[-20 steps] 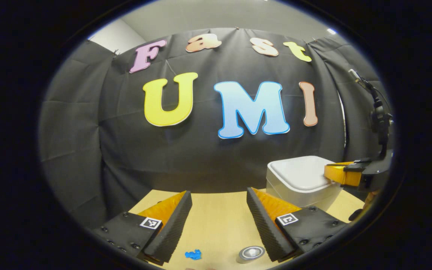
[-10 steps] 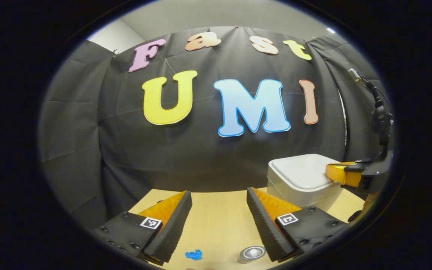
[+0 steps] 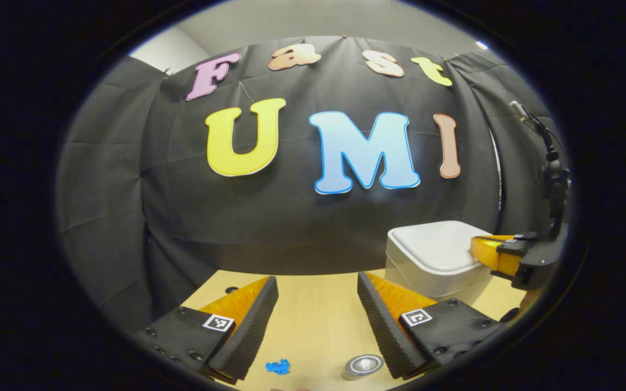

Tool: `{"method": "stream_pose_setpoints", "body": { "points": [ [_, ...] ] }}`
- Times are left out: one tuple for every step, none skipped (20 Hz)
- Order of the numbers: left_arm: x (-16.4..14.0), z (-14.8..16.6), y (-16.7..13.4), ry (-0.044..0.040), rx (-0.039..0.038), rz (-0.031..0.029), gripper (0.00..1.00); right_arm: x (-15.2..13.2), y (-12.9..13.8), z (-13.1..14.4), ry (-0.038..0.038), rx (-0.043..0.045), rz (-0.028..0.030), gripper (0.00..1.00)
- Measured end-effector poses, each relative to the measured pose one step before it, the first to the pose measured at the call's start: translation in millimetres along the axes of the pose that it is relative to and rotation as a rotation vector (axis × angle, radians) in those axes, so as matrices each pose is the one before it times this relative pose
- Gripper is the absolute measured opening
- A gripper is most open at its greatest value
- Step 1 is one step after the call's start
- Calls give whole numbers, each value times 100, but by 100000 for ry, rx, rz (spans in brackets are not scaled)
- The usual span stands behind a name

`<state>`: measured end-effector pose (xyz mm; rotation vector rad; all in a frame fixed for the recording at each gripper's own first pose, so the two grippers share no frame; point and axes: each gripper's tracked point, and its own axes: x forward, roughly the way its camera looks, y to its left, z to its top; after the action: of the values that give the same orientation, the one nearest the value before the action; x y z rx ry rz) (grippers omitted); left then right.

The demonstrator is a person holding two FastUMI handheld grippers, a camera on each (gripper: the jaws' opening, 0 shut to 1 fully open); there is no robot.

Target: Press the lid of the desktop garbage bin to open it, pick up the crumpled paper on the desktop and throw it into the bin, then pick up the pop can on the desktop and drop it into the bin, and finally close the garbage bin lid.

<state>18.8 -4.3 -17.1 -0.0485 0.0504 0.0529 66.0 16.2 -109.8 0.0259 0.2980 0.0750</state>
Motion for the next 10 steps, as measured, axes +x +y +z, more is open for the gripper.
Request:
{"method": "stream_pose_setpoints", "body": {
  "points": [
    [33, -67, 10, 108, -172, 25, 98, -14, 14, 17, -391, -457, 58, 6],
    [-37, 45, -67, -5, -139, -22, 97, -81, 6, 21, -323, -339, 157, 7],
    [61, 69, -59, 11, 25, -126, 95, 56, -12, 58, -482, -615, 163, 7],
    [76, -36, -17, -103, 120, -29, 93, 33, 14, 137, -222, -679, 88, 6],
    [-33, 49, -99, -259, 153, -168, 92, -29, 16, -17, -358, -382, -90, 7],
    [-70, 225, -46, -309, 274, -161, 90, -82, -52, 92, -491, -355, -145, 6],
    [-31, 27, -66, -251, 310, -67, 93, 49, 53, 51, -569, -527, -211, 6],
    [-79, 120, 94, -339, 327, -86, 97, -10, 29, 227, -885, -1406, -187, 6],
    [-30, 60, 30, -162, 245, -51, 100, -14, 57, 202, -1040, -1693, -281, 6],
    [48, -14, -12, -65, 13, -114, 100, 52, 27, 56, -112, -1186, -131, 6]
  ]
}}
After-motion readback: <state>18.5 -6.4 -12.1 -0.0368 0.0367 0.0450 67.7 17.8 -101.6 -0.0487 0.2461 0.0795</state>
